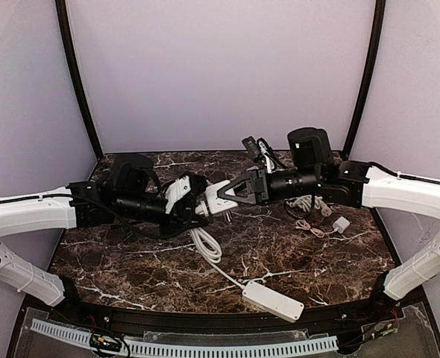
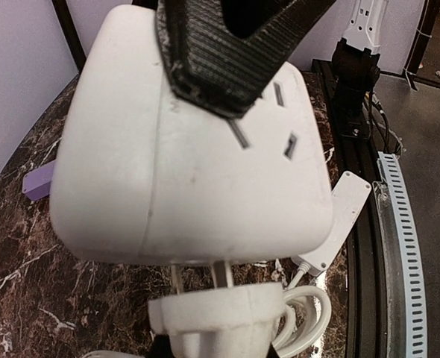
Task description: Pull the plug off the socket
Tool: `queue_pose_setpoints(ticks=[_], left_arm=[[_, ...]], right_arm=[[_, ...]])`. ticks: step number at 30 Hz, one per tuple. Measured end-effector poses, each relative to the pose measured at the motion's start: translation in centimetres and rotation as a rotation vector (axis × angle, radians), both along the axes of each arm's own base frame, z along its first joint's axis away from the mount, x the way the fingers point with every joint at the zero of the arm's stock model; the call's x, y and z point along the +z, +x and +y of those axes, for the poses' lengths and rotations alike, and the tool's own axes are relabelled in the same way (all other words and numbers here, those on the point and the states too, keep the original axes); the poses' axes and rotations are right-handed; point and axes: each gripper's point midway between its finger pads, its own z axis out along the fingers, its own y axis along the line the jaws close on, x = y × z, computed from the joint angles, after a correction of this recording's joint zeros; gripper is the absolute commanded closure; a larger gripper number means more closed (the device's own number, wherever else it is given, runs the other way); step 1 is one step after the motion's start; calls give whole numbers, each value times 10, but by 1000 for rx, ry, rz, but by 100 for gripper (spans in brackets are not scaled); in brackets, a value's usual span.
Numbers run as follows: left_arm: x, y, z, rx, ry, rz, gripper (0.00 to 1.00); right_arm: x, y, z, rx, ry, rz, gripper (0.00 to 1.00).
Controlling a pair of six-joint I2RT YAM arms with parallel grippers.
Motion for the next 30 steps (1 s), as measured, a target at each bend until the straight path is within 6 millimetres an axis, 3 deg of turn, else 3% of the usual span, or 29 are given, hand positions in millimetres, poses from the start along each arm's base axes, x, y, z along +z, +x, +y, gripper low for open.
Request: queue_pose_setpoints(ticks=[14, 30], left_arm=[[14, -8, 0, -27, -43, -1, 99], [15, -7, 0, -18, -42, -4, 99]], right_arm=[[14, -9, 3, 64, 172, 91, 100], [9, -4, -5, 17, 120, 27, 100]])
